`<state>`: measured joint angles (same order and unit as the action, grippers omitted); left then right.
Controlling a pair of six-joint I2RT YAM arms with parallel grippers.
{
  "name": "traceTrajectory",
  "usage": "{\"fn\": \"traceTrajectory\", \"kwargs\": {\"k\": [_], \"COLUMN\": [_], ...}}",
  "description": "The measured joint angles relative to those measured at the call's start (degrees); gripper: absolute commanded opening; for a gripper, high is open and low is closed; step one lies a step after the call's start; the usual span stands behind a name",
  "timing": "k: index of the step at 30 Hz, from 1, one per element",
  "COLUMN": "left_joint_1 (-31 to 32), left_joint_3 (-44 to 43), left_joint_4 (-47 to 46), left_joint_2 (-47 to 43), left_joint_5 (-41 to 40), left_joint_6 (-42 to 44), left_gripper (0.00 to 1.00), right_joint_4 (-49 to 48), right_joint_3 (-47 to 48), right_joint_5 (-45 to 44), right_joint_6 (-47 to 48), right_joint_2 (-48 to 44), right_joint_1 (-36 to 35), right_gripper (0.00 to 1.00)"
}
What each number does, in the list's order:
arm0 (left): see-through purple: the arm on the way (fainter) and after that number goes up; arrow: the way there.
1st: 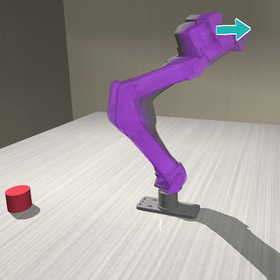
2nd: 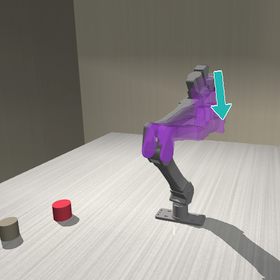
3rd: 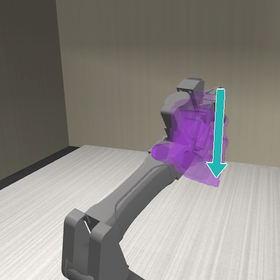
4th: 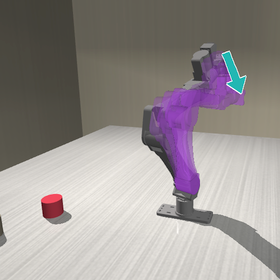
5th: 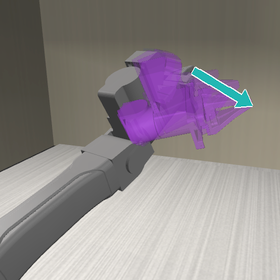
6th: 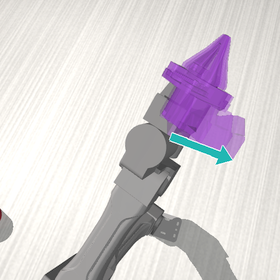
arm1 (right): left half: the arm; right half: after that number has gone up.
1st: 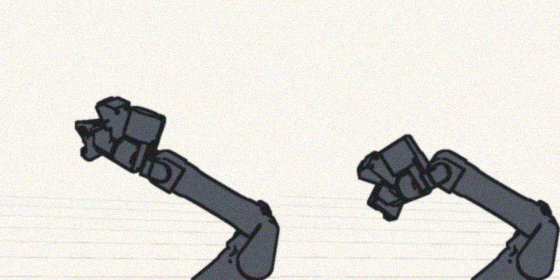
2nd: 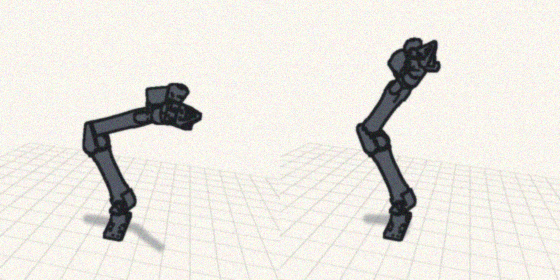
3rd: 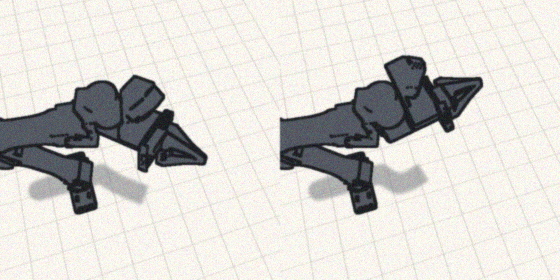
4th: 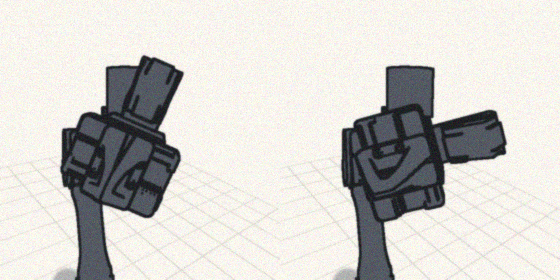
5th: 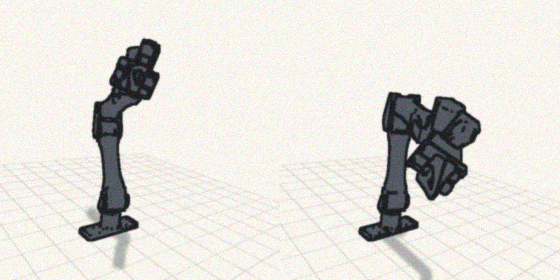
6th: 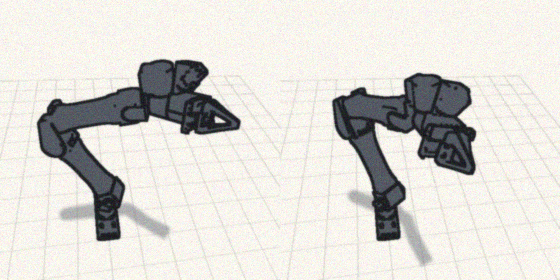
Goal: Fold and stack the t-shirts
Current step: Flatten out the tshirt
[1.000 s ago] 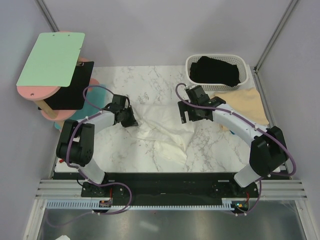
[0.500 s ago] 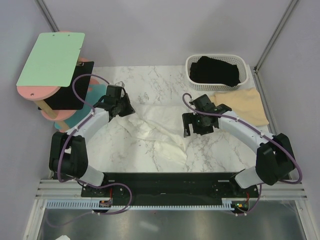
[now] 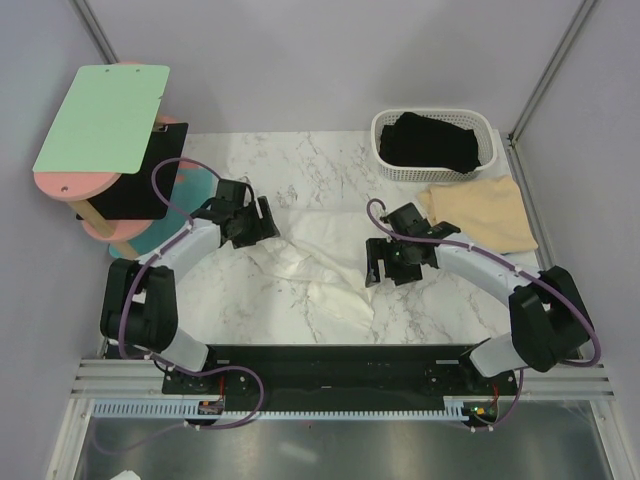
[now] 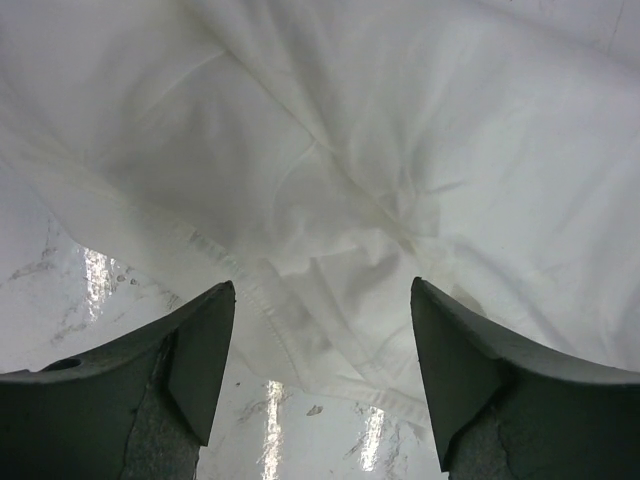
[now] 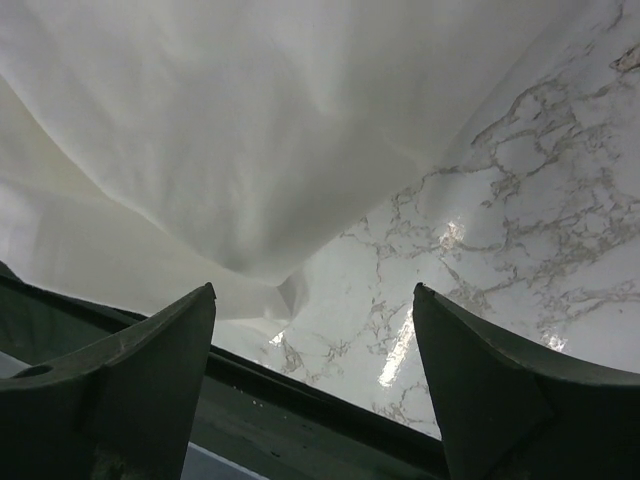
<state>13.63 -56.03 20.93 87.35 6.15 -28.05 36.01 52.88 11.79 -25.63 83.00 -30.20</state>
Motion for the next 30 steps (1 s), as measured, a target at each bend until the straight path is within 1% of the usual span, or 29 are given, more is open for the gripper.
{"fn": "traceTrajectory", "kwargs": {"k": [10, 11, 12, 13, 15, 16, 17, 18, 20, 21, 22, 23, 30], "left_joint_1": [0.0, 0.0, 0.0, 0.02, 0.0, 0.0, 0.0, 0.0, 0.0, 0.0, 0.0, 0.0, -0.04], "left_joint_3": [0.81, 0.81, 0.81, 0.81, 0.81, 0.81, 0.81, 0.81, 0.81, 0.81, 0.81, 0.81, -1.46], "left_joint_4": [-2.08, -2.43, -2.71, -3.21, -3.96, -4.15, -4.28, -4.39, -4.55, -4.72, -4.76, -4.63, -1.14], "left_joint_2": [5.62, 6.21, 6.73, 7.48, 8.83, 9.49, 9.81, 10.12, 10.16, 10.1, 9.92, 9.66, 4.31], "left_joint_5": [0.46, 0.5, 0.52, 0.61, 0.74, 0.79, 0.83, 0.9, 0.9, 0.87, 0.87, 0.74, -1.73], "left_joint_6": [-0.44, -0.48, -0.52, -0.68, -0.9, -1.22, -1.44, -1.46, -1.4, -1.4, -1.4, -1.4, -0.63], "left_gripper": [0.66, 0.58, 0.51, 0.36, 0.18, 0.02, 0.02, 0.02, 0.02, 0.02, 0.02, 0.02, 0.02], "right_joint_4": [-3.48, -3.63, -3.91, -4.13, -4.72, -5.05, -5.51, -5.99, -7.41, -8.44, -9.2, -9.94, -11.78], "right_joint_3": [-1.27, -1.29, -1.38, -1.49, -1.88, -2.1, -2.36, -2.62, -3.21, -3.65, -4.02, -4.31, -4.55], "right_joint_5": [-0.76, -1.09, -1.38, -1.66, -2.43, -2.71, -2.91, -3.06, -3.13, -3.1, -3.13, -3.26, -6.84], "right_joint_6": [-0.79, -0.79, -0.81, -0.87, -1.11, -1.2, -1.31, -1.4, -1.55, -1.77, -1.97, -2.03, -2.51], "right_joint_2": [1.33, 1.33, 1.33, 1.33, 1.33, 1.4, 1.49, 1.62, 2.19, 2.49, 2.78, 2.99, 2.67], "right_joint_1": [0.0, 0.0, 0.0, 0.0, 0.0, 0.0, 0.0, 0.0, 0.0, 0.0, 0.0, -0.02, -0.02], "right_gripper": [0.87, 0.87, 0.85, 0.82, 0.77, 0.73, 0.67, 0.51, 0.3, 0.09, 0.03, 0.0, 0.0]}}
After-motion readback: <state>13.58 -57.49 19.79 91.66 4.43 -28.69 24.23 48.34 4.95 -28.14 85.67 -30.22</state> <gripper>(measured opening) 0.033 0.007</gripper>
